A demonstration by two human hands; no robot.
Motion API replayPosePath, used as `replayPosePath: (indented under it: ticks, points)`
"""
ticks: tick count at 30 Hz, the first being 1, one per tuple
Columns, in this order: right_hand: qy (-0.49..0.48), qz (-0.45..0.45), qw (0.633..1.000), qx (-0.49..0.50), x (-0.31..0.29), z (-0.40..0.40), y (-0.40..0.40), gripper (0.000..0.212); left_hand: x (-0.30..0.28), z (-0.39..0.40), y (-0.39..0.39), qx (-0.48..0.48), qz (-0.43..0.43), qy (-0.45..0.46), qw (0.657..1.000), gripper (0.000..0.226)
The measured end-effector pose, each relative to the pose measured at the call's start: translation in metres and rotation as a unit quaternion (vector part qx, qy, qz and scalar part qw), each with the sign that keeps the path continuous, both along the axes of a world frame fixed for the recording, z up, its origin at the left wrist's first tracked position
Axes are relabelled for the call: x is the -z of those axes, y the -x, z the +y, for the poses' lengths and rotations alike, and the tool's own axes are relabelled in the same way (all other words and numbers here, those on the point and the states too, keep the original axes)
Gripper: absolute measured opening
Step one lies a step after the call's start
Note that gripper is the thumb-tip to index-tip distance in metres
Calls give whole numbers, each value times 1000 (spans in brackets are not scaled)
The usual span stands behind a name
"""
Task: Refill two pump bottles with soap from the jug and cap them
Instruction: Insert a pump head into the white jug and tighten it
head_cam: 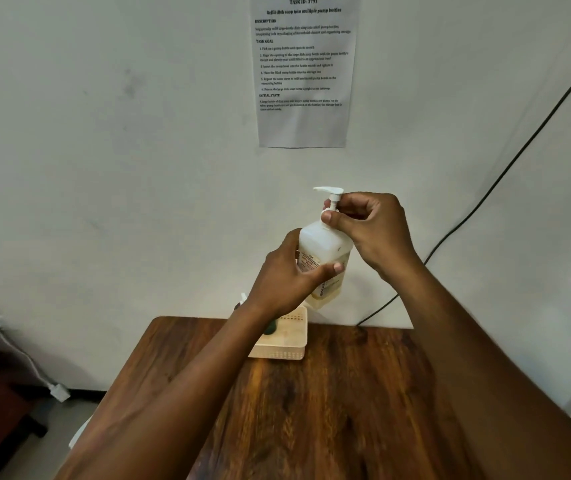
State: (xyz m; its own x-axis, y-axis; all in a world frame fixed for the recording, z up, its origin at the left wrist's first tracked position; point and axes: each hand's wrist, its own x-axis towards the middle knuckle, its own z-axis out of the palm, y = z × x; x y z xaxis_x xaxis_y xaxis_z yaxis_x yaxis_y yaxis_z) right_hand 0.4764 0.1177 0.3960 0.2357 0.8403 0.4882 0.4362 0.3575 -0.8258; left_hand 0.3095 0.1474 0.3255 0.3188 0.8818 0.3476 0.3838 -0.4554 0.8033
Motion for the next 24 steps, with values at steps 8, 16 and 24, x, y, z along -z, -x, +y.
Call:
replayPosePath:
  ticks: [8,16,24]
  points:
    - [19,5,999,47,31,19,-35,26,33,10,-8,-6,63,65,996,108]
    - [58,-12,995,85,103,59,-69,28,84,38,-20,-1,115,88,989,96]
    - [124,-22,989,76,177,115,-98,24,132,76,-39,1,167,102,981,86]
